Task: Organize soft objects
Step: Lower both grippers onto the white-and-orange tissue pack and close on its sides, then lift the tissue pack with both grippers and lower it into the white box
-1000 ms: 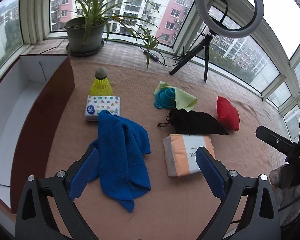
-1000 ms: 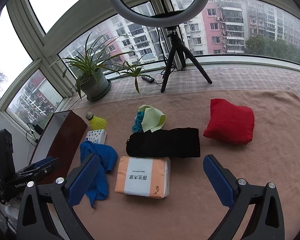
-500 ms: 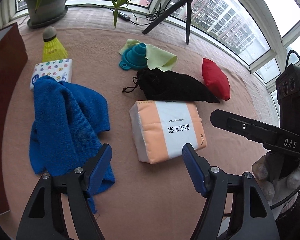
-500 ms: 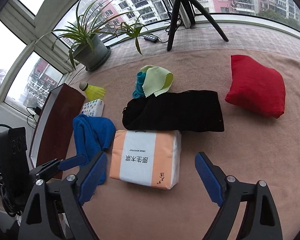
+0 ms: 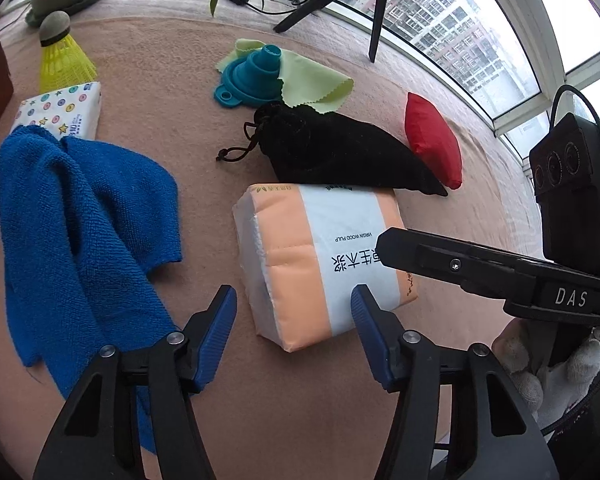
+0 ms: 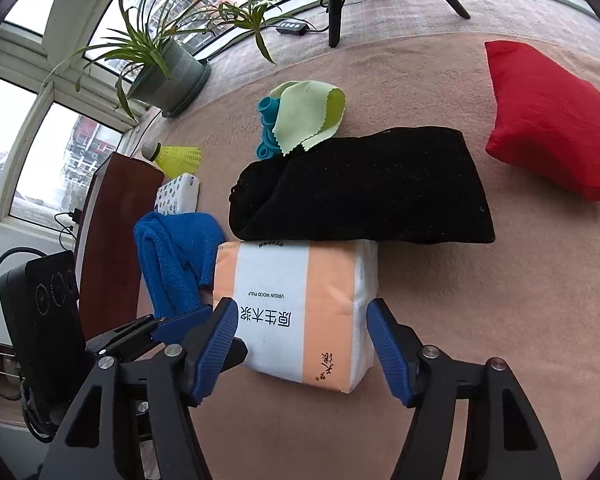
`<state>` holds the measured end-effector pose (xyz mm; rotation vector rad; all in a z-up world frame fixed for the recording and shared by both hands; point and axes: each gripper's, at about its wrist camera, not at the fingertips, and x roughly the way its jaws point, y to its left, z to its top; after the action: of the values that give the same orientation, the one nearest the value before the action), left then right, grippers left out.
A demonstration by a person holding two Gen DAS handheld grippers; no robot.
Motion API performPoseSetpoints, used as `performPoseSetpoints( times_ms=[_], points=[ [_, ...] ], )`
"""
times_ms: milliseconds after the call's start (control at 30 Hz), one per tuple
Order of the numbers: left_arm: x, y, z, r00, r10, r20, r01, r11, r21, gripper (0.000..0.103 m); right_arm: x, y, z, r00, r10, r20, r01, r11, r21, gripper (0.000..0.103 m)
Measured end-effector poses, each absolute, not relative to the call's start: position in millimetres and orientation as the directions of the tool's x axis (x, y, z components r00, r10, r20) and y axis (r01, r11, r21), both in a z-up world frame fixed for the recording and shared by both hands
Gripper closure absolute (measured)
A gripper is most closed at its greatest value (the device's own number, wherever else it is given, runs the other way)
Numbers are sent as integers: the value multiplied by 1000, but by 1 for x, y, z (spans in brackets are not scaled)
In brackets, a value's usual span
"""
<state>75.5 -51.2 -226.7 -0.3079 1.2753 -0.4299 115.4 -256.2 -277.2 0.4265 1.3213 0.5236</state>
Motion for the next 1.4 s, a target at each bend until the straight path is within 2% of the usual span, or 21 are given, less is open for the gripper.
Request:
performPoseSetpoints(
  times_ms=[100,233,333,633,900,1400],
  points=[
    [77,-51,-229,224,-487,-844,139,873,-467,48,116,-255,-278,156,582,-798,-121,813,569,41],
    [77,-53,-228,220,-498,-839,147,867,-476,53,118,-255,-280,150,562,-813,-122,827,549,51],
    [77,-58,-226,226,-485,-845,159,874,-459,53,118,-254,-279,149,551,-821,-130,834,536,54],
    [69,-58,-215,250,-468,-848,173,883,-436,53,110,-252,-273,154,549,-821,-125,835,535,55],
    [51,-46,-187,318,-449,-835,183,893,-410,53,92,-238,-245,188,548,-815,-161,836,524,55],
    [18,53,-122,513,-355,-782,124,932,-341,53,73,-137,-165,256,573,-778,-346,806,480,55]
  ],
)
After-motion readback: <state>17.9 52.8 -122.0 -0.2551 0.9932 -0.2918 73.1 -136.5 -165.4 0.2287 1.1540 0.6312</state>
